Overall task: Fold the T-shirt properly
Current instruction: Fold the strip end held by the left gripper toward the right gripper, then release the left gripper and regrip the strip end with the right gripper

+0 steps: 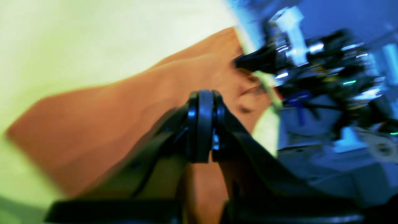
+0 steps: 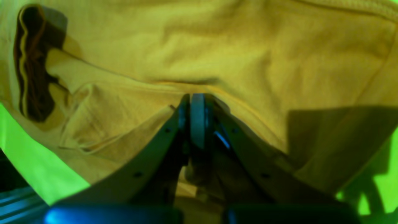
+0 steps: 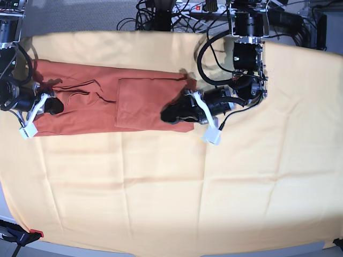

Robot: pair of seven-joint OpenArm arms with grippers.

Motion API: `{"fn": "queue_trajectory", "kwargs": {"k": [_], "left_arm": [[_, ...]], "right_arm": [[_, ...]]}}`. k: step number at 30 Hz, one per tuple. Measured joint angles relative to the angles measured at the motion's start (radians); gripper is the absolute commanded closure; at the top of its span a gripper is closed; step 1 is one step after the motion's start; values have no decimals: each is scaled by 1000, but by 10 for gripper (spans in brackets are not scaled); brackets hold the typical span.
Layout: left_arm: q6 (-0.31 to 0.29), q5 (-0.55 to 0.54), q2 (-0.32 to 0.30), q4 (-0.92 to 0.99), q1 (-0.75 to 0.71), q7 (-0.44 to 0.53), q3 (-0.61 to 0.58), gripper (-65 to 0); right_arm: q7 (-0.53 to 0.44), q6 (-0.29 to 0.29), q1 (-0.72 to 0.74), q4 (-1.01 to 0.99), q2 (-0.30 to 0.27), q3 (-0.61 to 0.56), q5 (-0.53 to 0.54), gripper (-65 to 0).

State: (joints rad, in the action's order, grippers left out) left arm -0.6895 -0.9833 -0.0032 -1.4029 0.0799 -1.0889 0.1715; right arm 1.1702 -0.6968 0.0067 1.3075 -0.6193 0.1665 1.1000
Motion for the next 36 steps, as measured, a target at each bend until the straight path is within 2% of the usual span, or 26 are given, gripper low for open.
{"fn": "queue_trajectory", "kwargs": {"k": [3,5,8,12,16,21,26,31,36], "left_arm": [[0,31,-12,0,-2,2,13,0],[0,31,-29,0,-2,3,13,0],[0,31,-69,0,-2,9,13,0],[0,31,-119,0,-2,10,13,0],[0,30,-161,0,-2,21,12,0],[0,31,-212,0,-2,23,12,0],[0,31,-216,0,-2,23,12,0],[0,31,-218,0,-2,24,12,0],[0,21,-218,0,-2,24,12,0]], "right_arm": [[68,-2,41,-2,3,-3,81,-287],[101,1,71,-6,2,-7,117,-333],[171,0,142,-9,-16,-9,243,-332],[222,0,213,-4,-31,122,264,-332],[241,0,171,-6,-31,301,217,-330],[234,0,23,-6,-56,431,259,-335],[246,0,-100,-30,-35,440,267,-423],[241,0,-108,-125,-37,440,276,-423],[227,-1,-98,-273,-38,441,377,-423]]}}
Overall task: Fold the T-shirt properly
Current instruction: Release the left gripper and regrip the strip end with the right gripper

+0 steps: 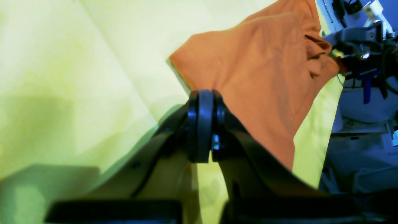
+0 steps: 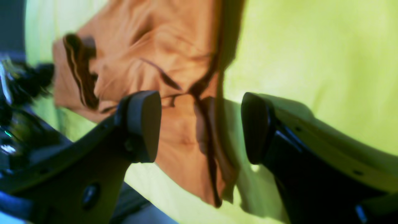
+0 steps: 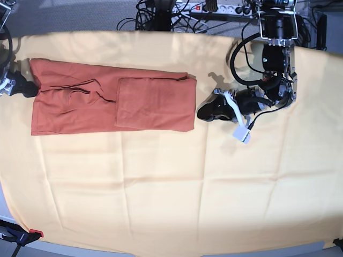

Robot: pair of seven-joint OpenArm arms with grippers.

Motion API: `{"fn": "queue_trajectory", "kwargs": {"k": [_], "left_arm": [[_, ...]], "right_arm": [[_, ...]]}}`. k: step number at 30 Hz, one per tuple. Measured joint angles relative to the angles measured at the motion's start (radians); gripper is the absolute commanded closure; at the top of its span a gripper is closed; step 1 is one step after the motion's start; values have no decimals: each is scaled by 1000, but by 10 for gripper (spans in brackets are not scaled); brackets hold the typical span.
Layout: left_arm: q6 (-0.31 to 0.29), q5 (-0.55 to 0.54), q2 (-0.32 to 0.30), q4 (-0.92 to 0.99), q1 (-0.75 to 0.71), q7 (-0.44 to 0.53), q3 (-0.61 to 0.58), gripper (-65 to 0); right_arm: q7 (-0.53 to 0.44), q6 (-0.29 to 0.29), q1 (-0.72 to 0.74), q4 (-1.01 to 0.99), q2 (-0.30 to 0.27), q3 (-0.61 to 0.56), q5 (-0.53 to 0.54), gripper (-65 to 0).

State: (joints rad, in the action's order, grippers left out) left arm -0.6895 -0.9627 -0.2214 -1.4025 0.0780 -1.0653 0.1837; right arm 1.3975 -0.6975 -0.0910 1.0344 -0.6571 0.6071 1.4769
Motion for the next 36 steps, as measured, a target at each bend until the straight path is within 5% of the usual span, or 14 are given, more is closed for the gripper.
{"fn": "queue_trajectory", "kwargs": {"k": [36], "left_arm": [[0,-24,0,0,0,0,0,0]], "right_arm": [[-55,-13,45,-53,23,-238,81,-419]]}}
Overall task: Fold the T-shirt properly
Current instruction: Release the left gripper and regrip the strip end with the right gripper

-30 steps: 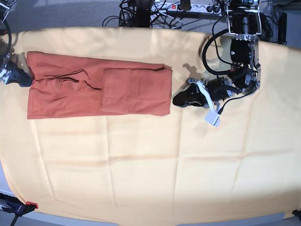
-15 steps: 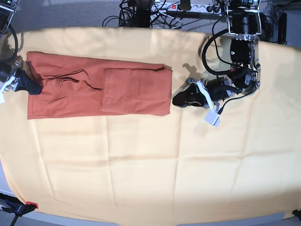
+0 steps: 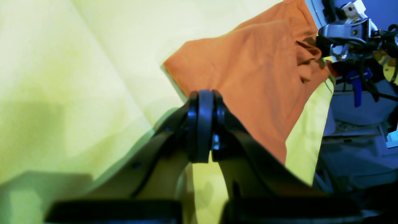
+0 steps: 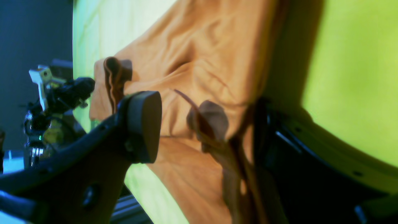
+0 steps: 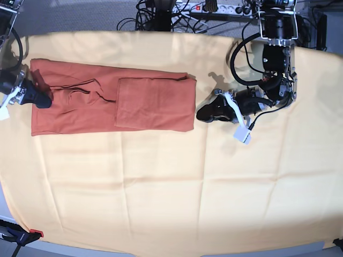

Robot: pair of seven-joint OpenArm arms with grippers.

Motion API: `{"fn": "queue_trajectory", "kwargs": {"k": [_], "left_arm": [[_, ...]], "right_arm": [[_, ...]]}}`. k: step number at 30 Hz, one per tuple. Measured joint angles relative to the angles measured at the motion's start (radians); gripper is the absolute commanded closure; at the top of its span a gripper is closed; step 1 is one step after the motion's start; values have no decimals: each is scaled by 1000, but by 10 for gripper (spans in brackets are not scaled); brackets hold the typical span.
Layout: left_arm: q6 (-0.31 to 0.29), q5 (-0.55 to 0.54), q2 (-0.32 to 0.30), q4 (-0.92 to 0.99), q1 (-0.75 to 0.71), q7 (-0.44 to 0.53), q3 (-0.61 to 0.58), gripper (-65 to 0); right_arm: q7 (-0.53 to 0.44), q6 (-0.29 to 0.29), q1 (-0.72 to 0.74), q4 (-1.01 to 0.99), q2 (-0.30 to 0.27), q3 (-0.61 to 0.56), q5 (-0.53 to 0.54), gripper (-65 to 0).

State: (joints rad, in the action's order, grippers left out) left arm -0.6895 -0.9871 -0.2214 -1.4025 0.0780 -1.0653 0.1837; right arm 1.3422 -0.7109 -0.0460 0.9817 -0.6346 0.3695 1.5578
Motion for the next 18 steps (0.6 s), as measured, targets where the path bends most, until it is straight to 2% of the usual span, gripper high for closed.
{"fn": "queue_trajectory", "kwargs": {"k": [3,9,10,16,18], "left_arm": [[0,0,0,0,0,0,0,0],[0,0,0,0,0,0,0,0],[0,0,0,0,0,0,0,0],[0,0,0,0,0,0,0,0],[0,0,0,0,0,0,0,0]], "right_arm": [[-9,-2,4,2,0,-42,19,-419],[-11,-4,4,2,-3,-46,19,-404],[-11,-4,5,2,-6,-48,18,-371],[23,-6,-1,2,-17,-54,-39,-57],[23,-7,2,2,-16,-54,-43,0]]}}
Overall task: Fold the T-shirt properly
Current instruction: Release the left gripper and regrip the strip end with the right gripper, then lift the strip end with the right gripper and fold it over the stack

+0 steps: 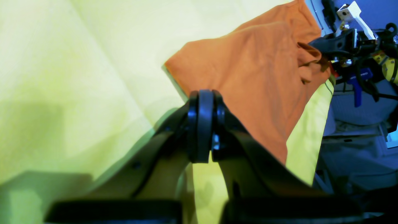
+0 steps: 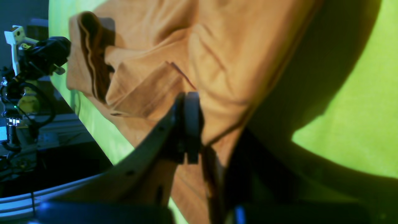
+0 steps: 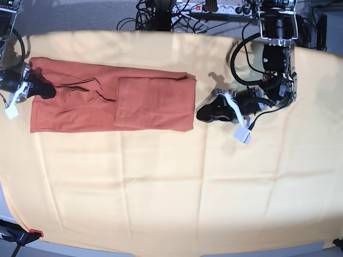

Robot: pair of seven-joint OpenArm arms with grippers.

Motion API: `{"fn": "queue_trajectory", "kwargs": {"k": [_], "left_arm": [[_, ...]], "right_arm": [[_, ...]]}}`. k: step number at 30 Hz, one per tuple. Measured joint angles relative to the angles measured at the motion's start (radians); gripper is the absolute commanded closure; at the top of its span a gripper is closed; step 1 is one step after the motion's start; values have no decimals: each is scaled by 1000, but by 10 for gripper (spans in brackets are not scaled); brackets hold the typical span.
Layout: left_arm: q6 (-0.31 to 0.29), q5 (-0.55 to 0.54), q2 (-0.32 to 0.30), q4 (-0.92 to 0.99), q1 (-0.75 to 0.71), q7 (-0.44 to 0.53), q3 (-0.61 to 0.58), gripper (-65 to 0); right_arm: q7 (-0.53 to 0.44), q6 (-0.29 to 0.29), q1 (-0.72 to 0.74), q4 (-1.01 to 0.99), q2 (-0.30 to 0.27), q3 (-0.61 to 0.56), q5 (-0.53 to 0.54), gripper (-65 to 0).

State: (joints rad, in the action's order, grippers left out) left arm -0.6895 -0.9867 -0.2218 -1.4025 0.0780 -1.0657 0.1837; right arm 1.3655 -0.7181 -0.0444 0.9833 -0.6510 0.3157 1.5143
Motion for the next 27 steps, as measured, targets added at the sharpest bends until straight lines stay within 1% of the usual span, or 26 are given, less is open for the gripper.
{"fn": "queue_trajectory", "kwargs": {"k": [6,9,12,15,20,24,27], "left_arm": [[0,0,0,0,0,0,0,0],[0,-1,-1,0,0,0,0,0],[0,-29,-23,0,0,0,-1,0],[0,-43,-47,0,2,0,-1,0],[0,-45,-52,0,2,0,-1,0],[0,-42,-56,0,2,0,-1,0],[0,-37,-56,0,2,0,-1,0]], "right_arm": [[20,19,47,-5,-3,-3,-16,0],[33,19,81,-8,-19,-7,-24,0],[38,20,106,-11,-58,-10,-43,0],[42,21,143,-13,-113,-10,-50,0],[39,21,178,-6,-178,-10,-49,0],[41,21,163,43,-182,-10,-51,0],[38,21,131,94,-163,-10,-51,0]]}}
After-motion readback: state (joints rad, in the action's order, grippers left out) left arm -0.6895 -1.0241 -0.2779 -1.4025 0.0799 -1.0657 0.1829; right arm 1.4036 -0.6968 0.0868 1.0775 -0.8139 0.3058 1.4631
